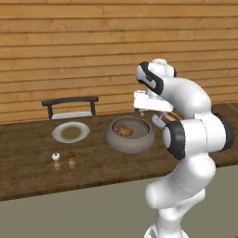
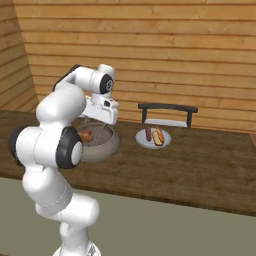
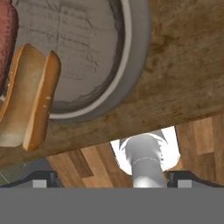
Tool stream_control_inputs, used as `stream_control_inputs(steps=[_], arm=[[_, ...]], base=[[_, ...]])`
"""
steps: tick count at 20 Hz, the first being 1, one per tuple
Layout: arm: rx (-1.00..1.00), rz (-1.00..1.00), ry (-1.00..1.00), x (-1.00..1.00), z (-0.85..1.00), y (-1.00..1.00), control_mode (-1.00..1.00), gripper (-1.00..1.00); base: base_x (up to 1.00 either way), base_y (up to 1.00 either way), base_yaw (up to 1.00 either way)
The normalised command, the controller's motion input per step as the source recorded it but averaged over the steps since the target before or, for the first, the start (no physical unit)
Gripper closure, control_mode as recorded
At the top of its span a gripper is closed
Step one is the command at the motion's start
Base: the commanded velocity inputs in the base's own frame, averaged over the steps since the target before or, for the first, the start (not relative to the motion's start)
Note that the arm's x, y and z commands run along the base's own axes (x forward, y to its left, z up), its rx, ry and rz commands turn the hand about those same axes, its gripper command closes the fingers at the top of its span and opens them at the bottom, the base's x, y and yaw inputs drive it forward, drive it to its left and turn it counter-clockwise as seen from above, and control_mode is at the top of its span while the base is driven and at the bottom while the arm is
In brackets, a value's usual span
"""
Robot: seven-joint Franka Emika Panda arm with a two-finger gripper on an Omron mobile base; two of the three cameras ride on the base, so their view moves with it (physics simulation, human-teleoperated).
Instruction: Place one bun and one sausage from the bowl on each plate.
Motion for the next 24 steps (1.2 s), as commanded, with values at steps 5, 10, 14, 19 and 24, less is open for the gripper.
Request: stream_control_inputs(steps=[5, 10, 14, 19, 24], arm=[[0.0, -0.02, -0.04, 0.44, -0.05, 0.69, -1.0, -1.0], [0.0, 0.0, 0.0, 0.76, -0.06, 0.35, -1.0, -1.0], [0.01, 0.0, 0.02, 0.25, -0.07, -0.02, -1.0, -1.0], [0.0, 0.0, 0.03, 0.05, -0.2, 0.0, -1.0, -1.0], [0.0, -0.04, 0.01, -0.19, -0.31, 0.13, -1.0, -1.0]], base=[[0.0, 0.0, 0.0], [0.0, 0.0, 0.0], [0.0, 0.0, 0.0], [0.0, 0.0, 0.0], [0.0, 0.0, 0.0]])
